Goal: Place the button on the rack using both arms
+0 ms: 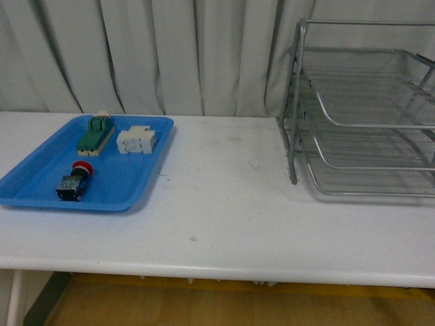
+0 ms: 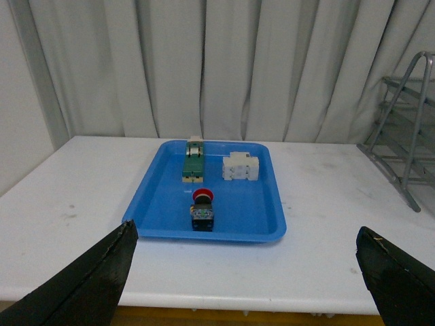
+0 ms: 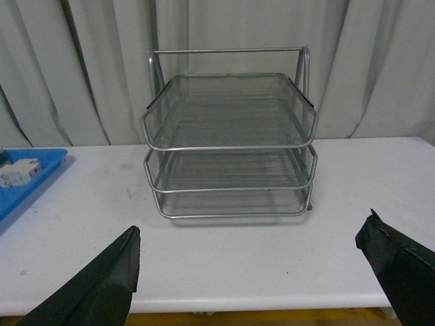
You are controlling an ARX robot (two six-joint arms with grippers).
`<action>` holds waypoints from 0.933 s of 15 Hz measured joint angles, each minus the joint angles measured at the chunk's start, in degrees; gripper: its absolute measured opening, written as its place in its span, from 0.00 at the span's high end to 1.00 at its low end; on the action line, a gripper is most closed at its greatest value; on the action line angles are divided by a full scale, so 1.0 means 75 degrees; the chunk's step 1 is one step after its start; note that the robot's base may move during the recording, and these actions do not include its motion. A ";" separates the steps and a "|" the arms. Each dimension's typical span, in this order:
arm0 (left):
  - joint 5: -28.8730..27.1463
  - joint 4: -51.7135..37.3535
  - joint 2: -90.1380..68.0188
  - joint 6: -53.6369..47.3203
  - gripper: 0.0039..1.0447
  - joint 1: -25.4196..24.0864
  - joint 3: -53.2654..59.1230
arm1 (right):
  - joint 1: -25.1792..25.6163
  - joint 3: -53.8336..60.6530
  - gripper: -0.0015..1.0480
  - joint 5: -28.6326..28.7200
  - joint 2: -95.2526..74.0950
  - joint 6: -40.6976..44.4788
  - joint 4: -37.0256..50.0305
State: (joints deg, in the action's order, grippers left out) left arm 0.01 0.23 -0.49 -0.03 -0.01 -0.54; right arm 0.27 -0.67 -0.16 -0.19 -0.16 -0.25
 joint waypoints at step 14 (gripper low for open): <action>0.0000 0.0000 0.0000 0.0003 0.06 0.0000 0.0000 | 0.0000 0.0000 0.06 0.0000 0.0000 0.0000 0.0000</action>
State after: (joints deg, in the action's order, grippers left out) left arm 0.01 0.23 -0.49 -0.01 -0.01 -0.54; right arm 0.27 -0.67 -0.16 -0.19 -0.16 -0.25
